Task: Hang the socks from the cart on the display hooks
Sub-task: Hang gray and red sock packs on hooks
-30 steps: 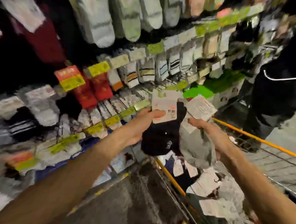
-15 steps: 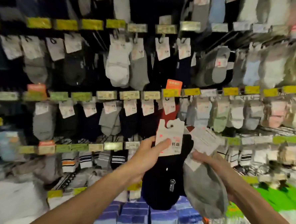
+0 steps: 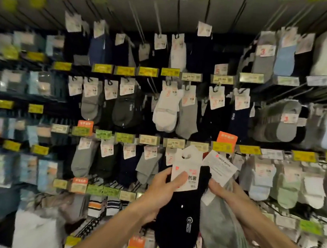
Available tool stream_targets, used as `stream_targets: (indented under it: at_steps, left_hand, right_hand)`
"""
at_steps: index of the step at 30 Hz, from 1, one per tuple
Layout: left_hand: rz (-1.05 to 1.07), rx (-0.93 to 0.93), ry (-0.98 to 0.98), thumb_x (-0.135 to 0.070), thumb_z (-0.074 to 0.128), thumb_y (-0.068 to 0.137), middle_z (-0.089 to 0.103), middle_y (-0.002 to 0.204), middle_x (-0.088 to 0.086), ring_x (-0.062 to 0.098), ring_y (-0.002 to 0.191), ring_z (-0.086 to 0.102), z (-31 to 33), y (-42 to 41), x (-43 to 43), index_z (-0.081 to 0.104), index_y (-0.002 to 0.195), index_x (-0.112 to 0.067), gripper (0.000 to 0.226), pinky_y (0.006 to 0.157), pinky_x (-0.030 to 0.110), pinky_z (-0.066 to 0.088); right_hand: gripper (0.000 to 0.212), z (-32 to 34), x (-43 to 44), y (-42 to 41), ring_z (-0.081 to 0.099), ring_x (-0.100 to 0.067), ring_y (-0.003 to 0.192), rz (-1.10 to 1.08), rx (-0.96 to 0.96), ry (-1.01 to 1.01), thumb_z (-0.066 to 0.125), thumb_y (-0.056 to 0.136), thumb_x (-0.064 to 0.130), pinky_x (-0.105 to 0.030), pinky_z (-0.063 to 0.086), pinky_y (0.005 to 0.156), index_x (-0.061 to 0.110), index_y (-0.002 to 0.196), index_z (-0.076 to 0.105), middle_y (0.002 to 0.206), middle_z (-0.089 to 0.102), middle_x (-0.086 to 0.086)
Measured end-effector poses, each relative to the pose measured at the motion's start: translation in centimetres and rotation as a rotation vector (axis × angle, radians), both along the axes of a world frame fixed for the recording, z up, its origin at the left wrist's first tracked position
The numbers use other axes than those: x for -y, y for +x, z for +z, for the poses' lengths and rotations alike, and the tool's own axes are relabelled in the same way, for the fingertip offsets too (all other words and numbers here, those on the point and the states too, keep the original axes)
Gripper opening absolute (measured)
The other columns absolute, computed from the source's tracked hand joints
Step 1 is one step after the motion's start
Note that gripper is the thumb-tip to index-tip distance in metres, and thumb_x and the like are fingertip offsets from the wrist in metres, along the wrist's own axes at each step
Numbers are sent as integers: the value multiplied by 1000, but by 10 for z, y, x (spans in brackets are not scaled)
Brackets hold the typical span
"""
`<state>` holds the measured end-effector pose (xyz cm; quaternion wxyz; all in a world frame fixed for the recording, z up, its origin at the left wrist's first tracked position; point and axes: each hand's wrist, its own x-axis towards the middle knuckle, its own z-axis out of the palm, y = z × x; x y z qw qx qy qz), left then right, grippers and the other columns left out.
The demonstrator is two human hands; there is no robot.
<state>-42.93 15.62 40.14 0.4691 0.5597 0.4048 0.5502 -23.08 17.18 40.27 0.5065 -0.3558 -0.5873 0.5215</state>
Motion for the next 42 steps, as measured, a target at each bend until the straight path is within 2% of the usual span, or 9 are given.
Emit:
stream_targets:
  at_steps: [4, 8, 13, 22, 27, 29, 33, 39, 42]
  left_hand:
    - [52, 40, -25, -26, 66, 94, 77, 103, -3, 16, 100, 72, 12, -2, -22, 66, 112, -24, 18, 91, 35, 57]
    - [99, 76, -38, -23, 70, 91, 77, 103, -2, 17, 99, 73, 9, -2, -42, 66, 116, -23, 25, 91, 37, 57]
    - [234, 9, -72, -16, 75, 87, 75, 101, -6, 14, 100, 70, -5, -6, -70, 68, 104, -22, 20, 91, 30, 56]
    - [341, -20, -59, -13, 70, 89, 77, 97, -6, 12, 90, 73, 4, -31, -119, 67, 106, -27, 22, 80, 27, 58]
    - [354, -76, 132, -13, 68, 89, 77, 96, -7, 9, 87, 73, 45, -51, -147, 66, 115, -22, 27, 75, 25, 56]
    - [328, -77, 201, -22, 71, 90, 77, 101, -5, 9, 90, 73, 58, -59, -159, 66, 117, -22, 27, 79, 28, 57]
    - [234, -66, 309, -26, 68, 93, 77, 96, -7, 9, 88, 74, 80, -75, -182, 66, 113, -24, 20, 74, 25, 57]
    - [65, -49, 363, -23, 62, 98, 77, 94, -7, 10, 87, 74, 114, -62, -223, 66, 115, -24, 18, 68, 21, 55]
    - [-4, -46, 359, -26, 59, 99, 77, 98, -7, 11, 89, 74, 130, -39, -241, 66, 118, -23, 20, 71, 22, 55]
  right_hand:
    - [126, 21, -29, -6, 70, -19, 108, 47, 65, 110, 95, 23, 65, -48, 53, 99, 26, 135, 52, 120, 72, 3]
    - [107, 29, -55, -5, 67, -13, 112, 133, 88, 160, 96, 41, 56, -42, 52, 100, 34, 136, 49, 122, 70, 11]
    - [78, 17, -100, -7, 65, 5, 92, 160, 132, 133, 91, 62, 29, -10, 50, 65, 27, 127, 49, 116, 66, 14]
    - [66, 14, -152, -37, 63, -7, 100, 57, 171, 148, 82, 78, 21, -25, 51, 78, 29, 129, 42, 112, 64, 13]
    - [59, 46, -170, -60, 63, 0, 94, -80, 159, 255, 80, 81, 18, -14, 51, 64, 23, 130, 46, 112, 65, 11]
    - [57, 57, -176, -68, 64, -1, 93, -119, 132, 263, 80, 80, 16, -13, 53, 63, 22, 127, 49, 110, 66, 11]
    - [70, 76, -187, -79, 68, -13, 101, -159, 100, 266, 83, 65, 33, -29, 55, 80, 24, 127, 51, 115, 69, 6]
    - [58, 96, -196, -67, 66, -4, 95, -335, 109, 283, 81, 79, 22, -15, 52, 64, 23, 128, 49, 112, 67, 9]
    - [61, 106, -197, -42, 68, -9, 98, -402, 131, 290, 82, 76, 27, -21, 54, 68, 25, 129, 50, 115, 68, 8]
